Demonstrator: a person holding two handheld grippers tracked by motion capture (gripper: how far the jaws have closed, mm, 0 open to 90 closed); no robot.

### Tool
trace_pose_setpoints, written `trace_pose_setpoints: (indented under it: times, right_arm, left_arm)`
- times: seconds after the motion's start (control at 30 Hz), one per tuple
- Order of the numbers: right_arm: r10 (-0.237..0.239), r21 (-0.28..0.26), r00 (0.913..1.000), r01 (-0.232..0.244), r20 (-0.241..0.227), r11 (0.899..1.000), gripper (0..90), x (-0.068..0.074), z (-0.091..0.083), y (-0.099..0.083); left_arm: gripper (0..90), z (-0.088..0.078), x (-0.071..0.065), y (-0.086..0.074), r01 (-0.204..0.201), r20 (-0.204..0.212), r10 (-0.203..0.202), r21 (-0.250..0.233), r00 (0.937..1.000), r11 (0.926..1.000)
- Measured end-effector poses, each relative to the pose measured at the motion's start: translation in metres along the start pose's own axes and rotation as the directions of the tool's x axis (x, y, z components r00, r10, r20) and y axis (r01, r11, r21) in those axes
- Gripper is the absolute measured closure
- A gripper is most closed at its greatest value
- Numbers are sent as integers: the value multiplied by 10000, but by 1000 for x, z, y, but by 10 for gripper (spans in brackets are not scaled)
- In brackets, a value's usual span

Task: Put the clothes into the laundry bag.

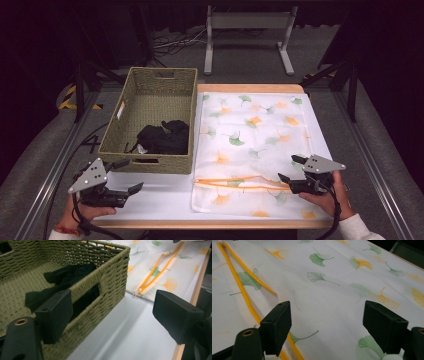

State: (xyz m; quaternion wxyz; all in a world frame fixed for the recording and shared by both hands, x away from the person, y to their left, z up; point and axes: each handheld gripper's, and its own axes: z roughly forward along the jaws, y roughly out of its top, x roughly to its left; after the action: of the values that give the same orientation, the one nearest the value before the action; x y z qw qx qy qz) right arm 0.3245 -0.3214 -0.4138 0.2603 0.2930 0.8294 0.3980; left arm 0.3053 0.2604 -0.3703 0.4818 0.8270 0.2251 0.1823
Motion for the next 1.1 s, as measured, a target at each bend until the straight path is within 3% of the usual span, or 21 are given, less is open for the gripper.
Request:
trace_pose_setpoints:
  times: [0.13, 0.3, 0.47, 0.67, 0.77, 0.8, 0.83, 0.97, 1.1]
  right_arm:
    - [-34, -31, 10000, 33, -62, 10000, 237, 0, 2, 1]
    - [-98, 126, 9999, 99, -57, 9999, 227, 1, 5, 1]
    - [-192, 344, 9998, 193, -27, 9992, 220, 1, 7, -2]
    - [-152, 355, 9999, 151, 13, 9993, 220, 0, 6, -3]
    - [-91, 408, 10000, 91, 4, 9991, 219, 0, 6, -4]
    - [-65, 401, 10000, 66, -14, 9992, 219, 0, 6, -4]
    - [-65, 416, 10000, 66, -25, 9991, 218, 0, 6, -4]
    - [-50, 493, 9999, 55, -91, 9988, 216, 0, 8, -4]
    - [-126, 580, 9998, 134, -144, 9982, 214, 1, 9, -4]
  left_arm:
    - [178, 14, 15, 31, -443, 152, 437, 486, 9989, 9978]
    - [216, 42, 38, 62, -934, 360, 892, 1400, 9954, 9857]
    - [222, 71, 63, 79, -813, 419, 740, 2145, 9964, 9733]
    - [243, 100, 80, 82, -755, 784, 548, 2915, 9954, 9536]
    - [235, 111, 82, 84, -991, 876, 728, 3500, 9935, 9315]
    - [235, 114, 83, 84, -1031, 1111, 679, 3511, 9915, 9307]
    - [234, 116, 82, 85, -1072, 1076, 725, 3648, 9915, 9249]
    - [231, 128, 85, 84, -1245, 1156, 816, 4375, 9899, 8905]
    - [227, 141, 84, 82, -1352, 1337, 809, 4717, 9877, 8714]
